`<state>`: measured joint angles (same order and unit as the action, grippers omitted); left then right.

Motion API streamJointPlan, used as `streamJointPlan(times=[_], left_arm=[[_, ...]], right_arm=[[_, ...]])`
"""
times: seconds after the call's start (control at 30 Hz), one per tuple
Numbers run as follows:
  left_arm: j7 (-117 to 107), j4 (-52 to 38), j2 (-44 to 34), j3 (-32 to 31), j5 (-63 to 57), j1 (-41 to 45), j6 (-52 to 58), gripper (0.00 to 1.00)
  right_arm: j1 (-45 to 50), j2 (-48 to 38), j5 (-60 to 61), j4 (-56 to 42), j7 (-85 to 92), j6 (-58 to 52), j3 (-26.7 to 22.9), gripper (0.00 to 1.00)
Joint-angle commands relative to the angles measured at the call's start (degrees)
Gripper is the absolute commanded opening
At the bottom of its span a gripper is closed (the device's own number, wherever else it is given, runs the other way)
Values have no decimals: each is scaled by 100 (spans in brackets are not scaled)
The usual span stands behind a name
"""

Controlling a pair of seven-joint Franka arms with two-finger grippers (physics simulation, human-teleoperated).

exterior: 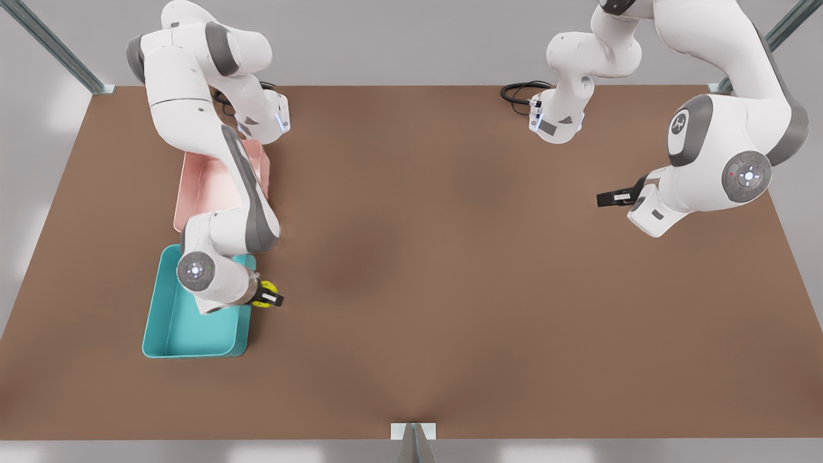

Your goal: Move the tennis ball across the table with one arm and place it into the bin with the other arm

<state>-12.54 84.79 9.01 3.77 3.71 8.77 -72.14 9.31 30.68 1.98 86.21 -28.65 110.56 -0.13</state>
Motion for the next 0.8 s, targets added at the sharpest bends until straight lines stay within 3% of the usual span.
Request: streamJointPlan(times=[0.0, 0.17, 0.2, 0.33, 0.43, 0.53, 0.57, 0.67, 0.77], left_arm=[[-11, -6, -5, 1, -11, 2, 7, 100], [-20, -138, 74, 10, -11, -24, 7, 100], [-29, -130, 74, 1, -2, -24, 24, 100], [-29, -130, 118, 1, -2, -33, 7, 100], [6, -138, 127, 10, -11, -42, 7, 100], [6, -130, 127, 10, -2, -42, 7, 100], [6, -138, 136, 10, -2, -42, 7, 100], [6, -129, 180, 10, 7, -94, -2, 100], [6, -130, 188, 10, 7, -95, -2, 100]], right_arm=[[-438, -115, -558, -8, 3840, -1124, -5, 73], [-1098, 544, -893, -52, 4175, -861, 4, 73], [-1089, 615, -849, -52, 4166, -852, 4, 100], [-1089, 667, -673, -69, 4096, -878, 4, 100], [-834, 632, -400, -1079, 3218, -2335, 22, 100], [-597, -44, -523, -2415, 2689, -4296, -31, 100], [-536, -525, -655, -2346, 2733, -4350, 21, 100], [-737, -2091, -146, -791, 2707, -4157, 4, 100], [-737, -2426, -137, -333, 2672, -3901, 4, 100]])
